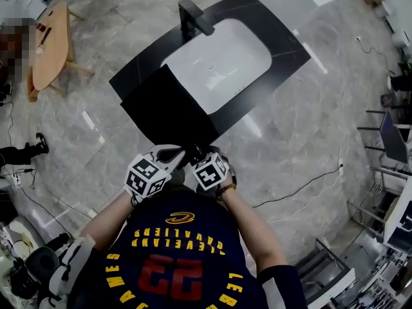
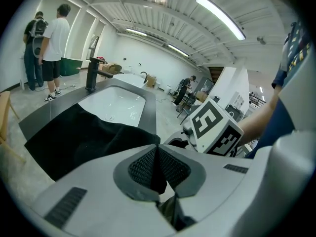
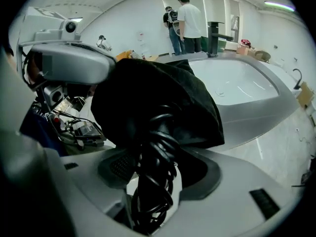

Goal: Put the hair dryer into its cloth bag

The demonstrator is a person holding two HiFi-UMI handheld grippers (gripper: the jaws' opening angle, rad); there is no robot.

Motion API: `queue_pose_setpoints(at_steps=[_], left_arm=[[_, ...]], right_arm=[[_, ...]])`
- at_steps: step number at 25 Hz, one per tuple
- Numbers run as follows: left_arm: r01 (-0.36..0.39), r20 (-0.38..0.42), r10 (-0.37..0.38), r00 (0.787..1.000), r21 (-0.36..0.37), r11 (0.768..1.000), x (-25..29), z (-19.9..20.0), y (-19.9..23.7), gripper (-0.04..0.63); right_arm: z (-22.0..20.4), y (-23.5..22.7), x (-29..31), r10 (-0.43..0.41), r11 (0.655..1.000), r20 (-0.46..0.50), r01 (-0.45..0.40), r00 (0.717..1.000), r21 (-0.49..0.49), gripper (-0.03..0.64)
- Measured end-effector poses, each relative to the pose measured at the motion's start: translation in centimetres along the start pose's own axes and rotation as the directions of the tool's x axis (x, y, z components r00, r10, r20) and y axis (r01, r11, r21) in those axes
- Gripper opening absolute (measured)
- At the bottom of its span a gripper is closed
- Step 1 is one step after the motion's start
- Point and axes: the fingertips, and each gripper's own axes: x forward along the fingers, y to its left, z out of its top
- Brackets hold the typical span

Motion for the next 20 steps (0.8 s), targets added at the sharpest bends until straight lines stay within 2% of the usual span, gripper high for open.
queue_pose_setpoints(at_steps=[5,12,17,20], left_arm=[[-0.008,-0.002,0.008,1.000,-0.017,1.000,-0.5,0.3,0.6,0.014],[-0.017,0.015,0.019,1.000,-0.142,0.990,-1.0,-0.1,1.6,0.014],[-0.020,0.008,0.022,1.000,-0.127,0.992,-0.6,-0.5,1.2,0.014],[-0.026,-0.004,0.026,1.000,-0.111,0.994,-0.2,-0.7,0.8,0.014]], right_arm=[[3.2,-0.4,1.2,0.006,1.000,0.011,-0.006,1.000,-0.012,0.245],[5.2,-0.9,2.7,-0.050,0.995,0.043,0.054,0.998,-0.081,0.245],[4.8,-0.7,2.6,-0.034,0.995,0.063,0.039,0.997,-0.088,0.247],[4.0,-1.3,0.7,-0.058,0.996,0.102,0.064,0.993,-0.058,0.249]])
